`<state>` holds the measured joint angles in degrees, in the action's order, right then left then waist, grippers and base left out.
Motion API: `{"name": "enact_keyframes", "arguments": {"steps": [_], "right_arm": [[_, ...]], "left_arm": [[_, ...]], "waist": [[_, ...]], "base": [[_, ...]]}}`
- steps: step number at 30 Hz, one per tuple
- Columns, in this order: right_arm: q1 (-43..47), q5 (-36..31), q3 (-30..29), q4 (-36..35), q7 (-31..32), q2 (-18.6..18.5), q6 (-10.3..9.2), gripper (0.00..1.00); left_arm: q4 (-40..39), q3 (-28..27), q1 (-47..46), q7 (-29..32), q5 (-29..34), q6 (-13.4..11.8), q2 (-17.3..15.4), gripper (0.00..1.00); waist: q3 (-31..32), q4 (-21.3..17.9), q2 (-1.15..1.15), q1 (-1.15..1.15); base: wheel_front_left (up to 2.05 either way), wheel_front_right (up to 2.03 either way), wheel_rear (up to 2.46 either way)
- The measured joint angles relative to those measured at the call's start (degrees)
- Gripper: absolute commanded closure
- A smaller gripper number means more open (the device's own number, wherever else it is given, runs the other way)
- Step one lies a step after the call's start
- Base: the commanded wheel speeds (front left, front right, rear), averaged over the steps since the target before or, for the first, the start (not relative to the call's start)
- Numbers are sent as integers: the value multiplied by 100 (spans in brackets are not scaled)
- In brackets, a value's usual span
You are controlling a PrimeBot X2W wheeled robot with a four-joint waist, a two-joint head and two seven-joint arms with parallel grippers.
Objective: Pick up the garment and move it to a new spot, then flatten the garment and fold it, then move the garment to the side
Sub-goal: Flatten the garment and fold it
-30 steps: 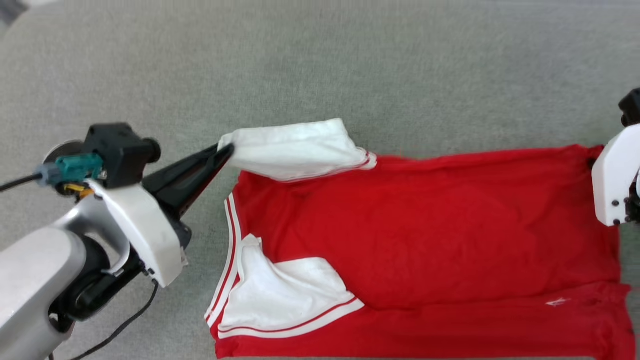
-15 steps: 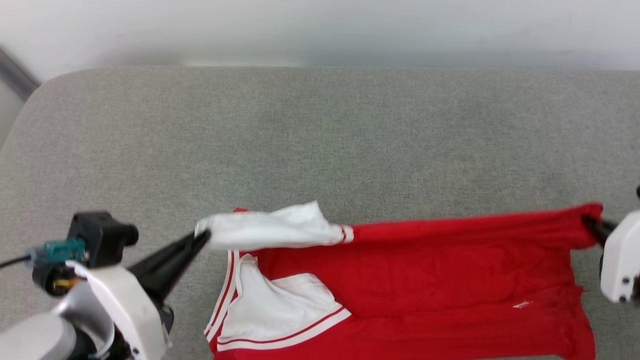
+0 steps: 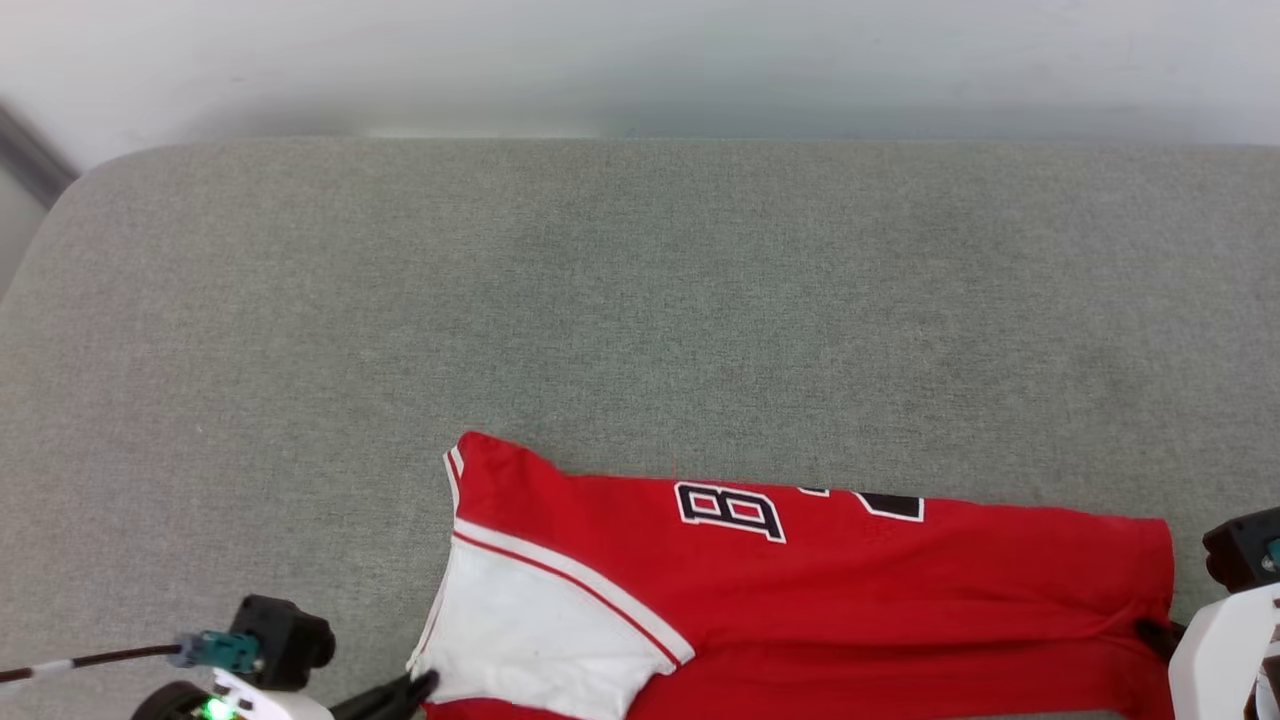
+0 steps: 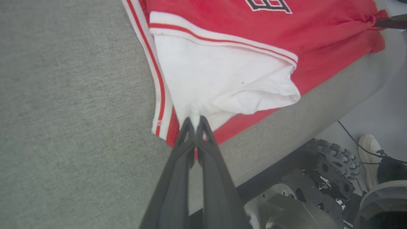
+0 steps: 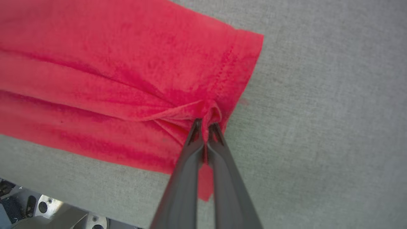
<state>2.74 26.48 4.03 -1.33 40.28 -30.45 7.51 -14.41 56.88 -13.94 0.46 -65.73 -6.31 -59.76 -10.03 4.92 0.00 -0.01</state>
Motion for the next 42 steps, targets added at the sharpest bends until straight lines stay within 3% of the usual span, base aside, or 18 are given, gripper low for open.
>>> {"name": "enact_keyframes", "arguments": {"steps": [10, 11, 12, 13, 21, 25, 29, 30, 31, 32, 38, 42], "right_arm": [[-190, -165, 538, 443, -315, -256, 0, 100], [-225, -159, 575, 508, -354, -255, 0, 100], [-255, -155, 612, 545, -377, -260, 0, 18], [-280, -124, 626, 584, -421, -254, 0, 0], [-366, 233, 524, 664, -634, -143, -1, 0], [-505, 397, 172, 379, -733, 30, -1, 0], [-491, 478, -178, 145, -809, 365, -1, 0], [-472, 478, -258, 92, -825, 448, -1, 0], [-419, 468, -597, -40, -915, 734, -1, 0], [-374, 463, -697, -59, -928, 838, -1, 0], [-108, 307, -1210, -132, -994, 1376, -1, 0], [64, 194, -1537, -94, -1001, 1699, -1, 0]], "left_arm": [[781, 388, -47, 221, 274, 266, 587, 100], [889, 422, -53, 242, 328, 280, 645, 89], [966, 463, -70, 238, 403, 283, 693, 51], [1068, 486, -94, 198, 512, 280, 740, 0], [1254, 298, -158, -471, 702, 194, 996, 0], [1212, -219, -130, -1237, 481, 38, 1127, 0], [1188, -975, 89, -1530, 480, -212, 1278, 0], [1137, -1294, 171, -1533, 566, -269, 1383, 0], [848, -2446, 535, -1546, 1144, -343, 1866, 0], [756, -2765, 723, -1547, 1381, -327, 2023, 0], [415, -4212, 1632, -1551, 2695, -25, 3011, 0], [342, -4846, 1931, -1551, 3399, 290, 3660, 0]], "waist": [[-95, -37, 0, 0], [-98, -39, 0, 0], [-99, -37, 0, 0], [-95, -36, 0, 1], [161, -61, 0, 1], [340, -95, 0, 1], [503, -126, 0, 1], [537, -129, 0, 1], [595, -126, 0, 0], [607, -124, 0, 0], [615, -84, 0, 1], [607, -31, 0, 0]], "base": [[0, 0, 0], [0, 0, 0], [0, 0, 0], [0, 0, 0], [0, 0, 0], [0, 0, 0], [0, 0, 0], [0, 0, 0], [0, 0, 0], [0, 0, 0], [0, 0, 0], [0, 0, 0]]}}
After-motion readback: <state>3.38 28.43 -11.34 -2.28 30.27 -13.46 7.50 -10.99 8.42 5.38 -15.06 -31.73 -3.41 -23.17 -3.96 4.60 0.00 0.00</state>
